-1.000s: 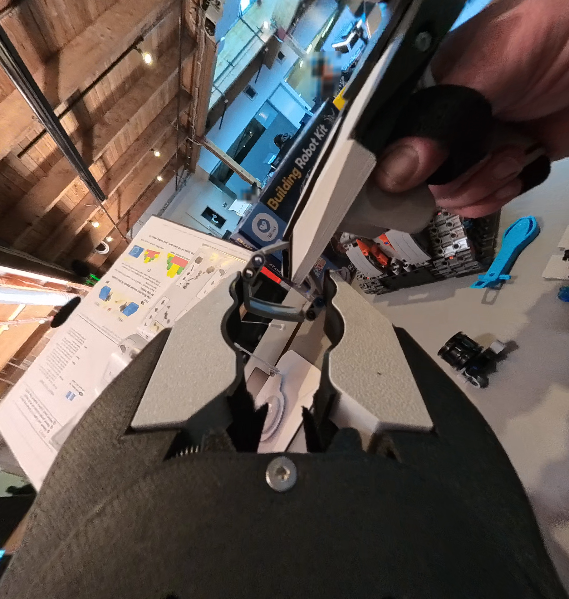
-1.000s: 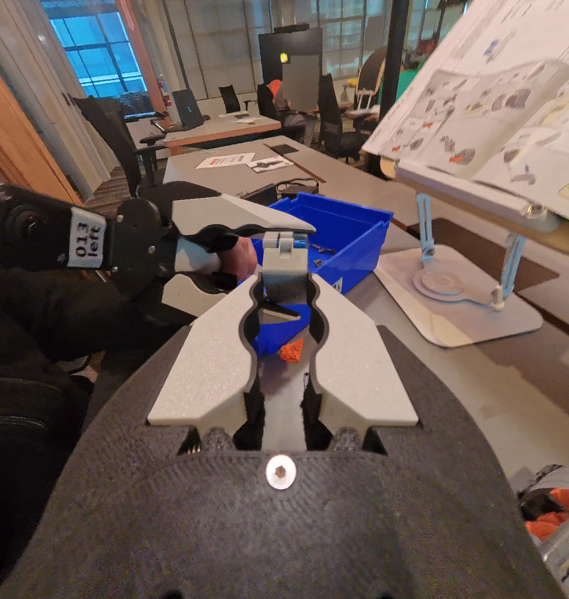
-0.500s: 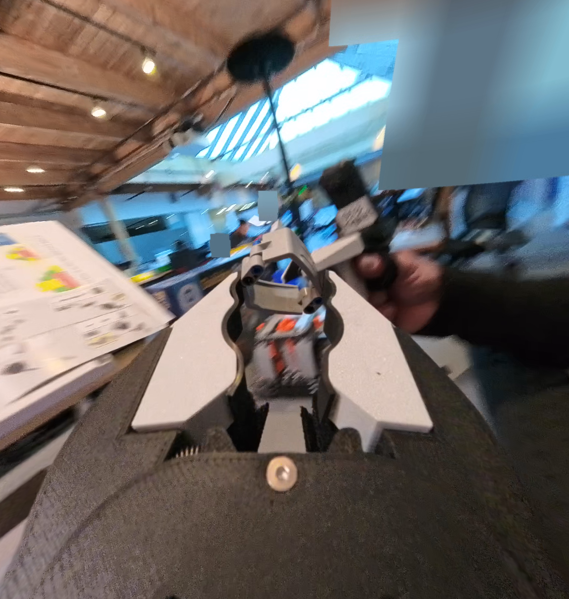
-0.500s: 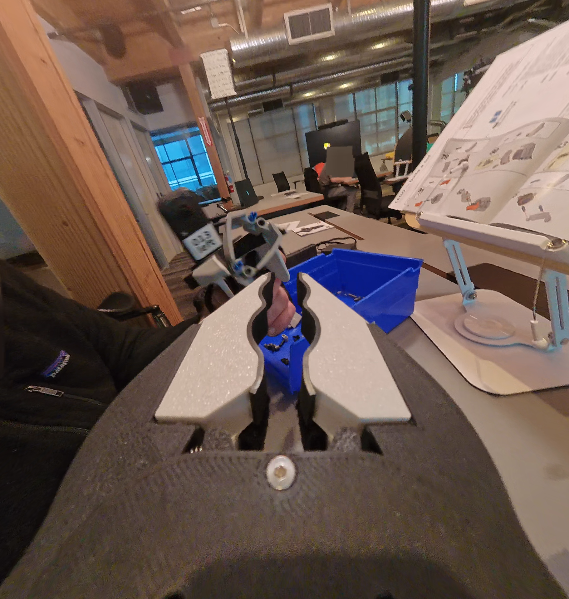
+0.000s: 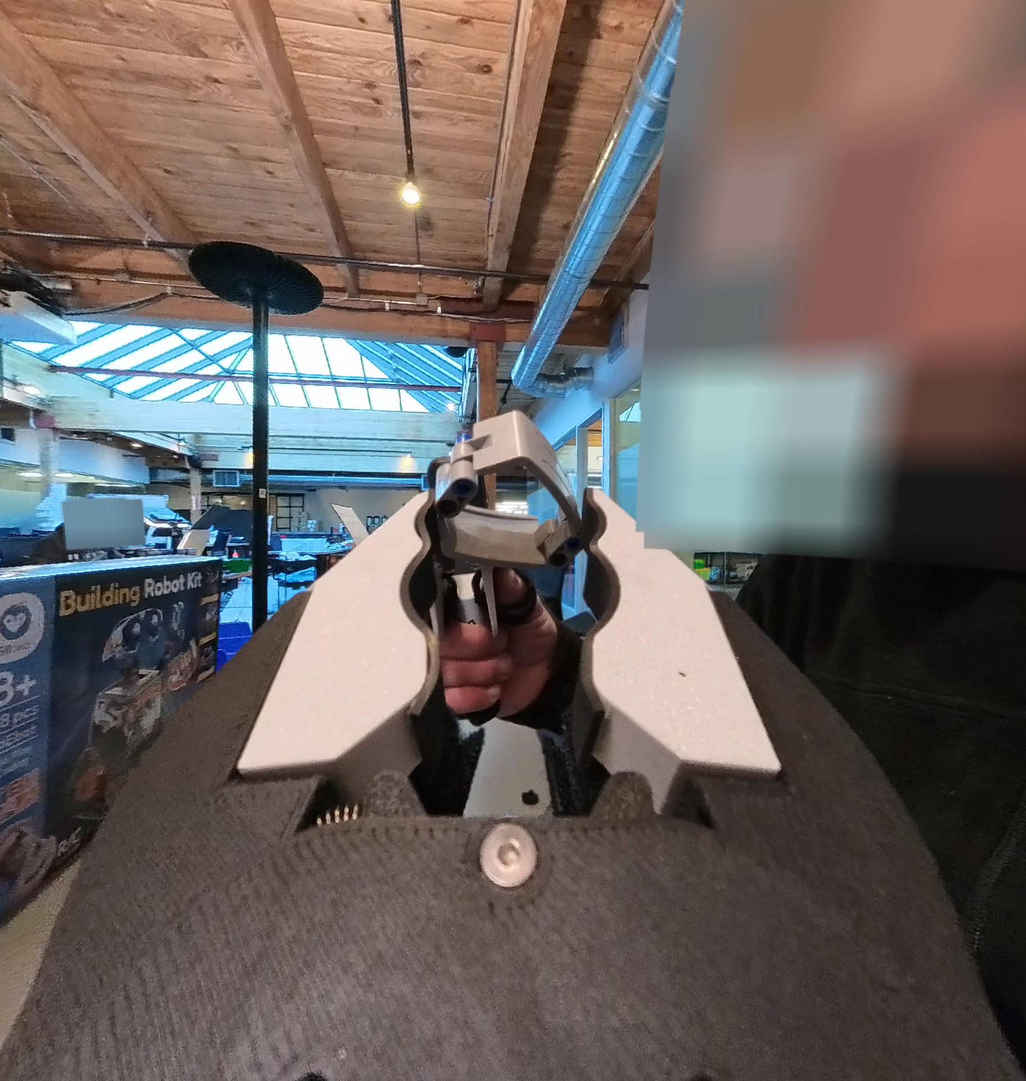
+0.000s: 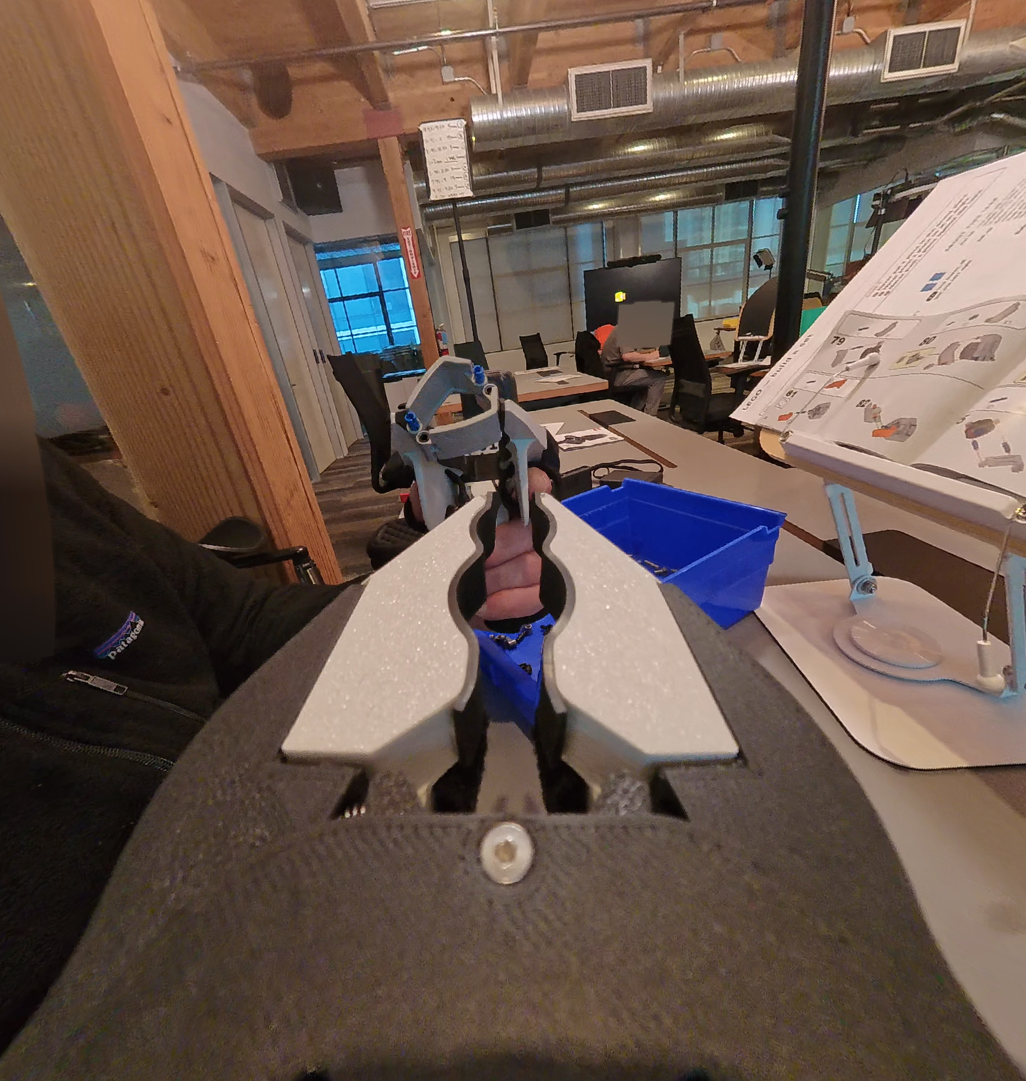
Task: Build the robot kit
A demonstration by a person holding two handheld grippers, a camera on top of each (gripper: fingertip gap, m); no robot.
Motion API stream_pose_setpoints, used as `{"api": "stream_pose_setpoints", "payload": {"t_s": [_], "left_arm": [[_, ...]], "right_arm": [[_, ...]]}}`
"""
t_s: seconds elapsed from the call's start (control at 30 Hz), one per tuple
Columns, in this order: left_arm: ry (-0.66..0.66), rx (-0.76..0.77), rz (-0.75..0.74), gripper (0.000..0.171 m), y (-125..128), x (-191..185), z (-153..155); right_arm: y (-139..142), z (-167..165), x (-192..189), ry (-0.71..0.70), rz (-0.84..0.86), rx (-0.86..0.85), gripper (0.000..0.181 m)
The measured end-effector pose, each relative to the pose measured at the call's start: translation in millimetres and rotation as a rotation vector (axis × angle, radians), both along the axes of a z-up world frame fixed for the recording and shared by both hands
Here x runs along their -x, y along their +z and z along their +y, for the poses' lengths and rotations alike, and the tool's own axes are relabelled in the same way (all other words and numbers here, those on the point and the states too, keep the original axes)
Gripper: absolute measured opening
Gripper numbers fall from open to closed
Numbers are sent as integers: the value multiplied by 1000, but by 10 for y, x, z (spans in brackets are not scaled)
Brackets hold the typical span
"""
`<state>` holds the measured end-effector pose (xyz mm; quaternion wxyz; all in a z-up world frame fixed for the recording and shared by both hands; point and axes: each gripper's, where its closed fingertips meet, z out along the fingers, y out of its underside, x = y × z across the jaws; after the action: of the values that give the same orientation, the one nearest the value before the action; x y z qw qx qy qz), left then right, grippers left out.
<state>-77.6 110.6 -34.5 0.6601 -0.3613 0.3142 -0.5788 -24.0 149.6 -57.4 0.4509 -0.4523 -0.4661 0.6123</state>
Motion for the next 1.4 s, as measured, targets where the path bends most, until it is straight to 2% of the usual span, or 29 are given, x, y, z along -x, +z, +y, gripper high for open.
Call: {"api": "stream_pose_setpoints", "payload": {"t_s": [0.2, 0.4, 0.5, 0.7, 1.1, 1.4], "left_arm": [[7, 25, 24, 46, -41, -32, 45], [201, 70, 220, 46, -290, -189, 294], [239, 92, 251, 46, -339, -195, 352], [391, 101, 426, 46, -562, -247, 513], [440, 156, 482, 46, -690, -265, 612], [407, 175, 456, 46, -688, -288, 599]], "right_arm": [[-56, -22, 39, 0, -21, -30, 12], [-259, 113, 123, -96, -97, -104, 26], [-352, 168, 160, -133, -127, -140, 32], [-494, 301, 179, -183, -163, -154, 37], [-657, 408, 197, -211, -202, -169, 38], [-740, 427, 222, -202, -213, -157, 39]]}}
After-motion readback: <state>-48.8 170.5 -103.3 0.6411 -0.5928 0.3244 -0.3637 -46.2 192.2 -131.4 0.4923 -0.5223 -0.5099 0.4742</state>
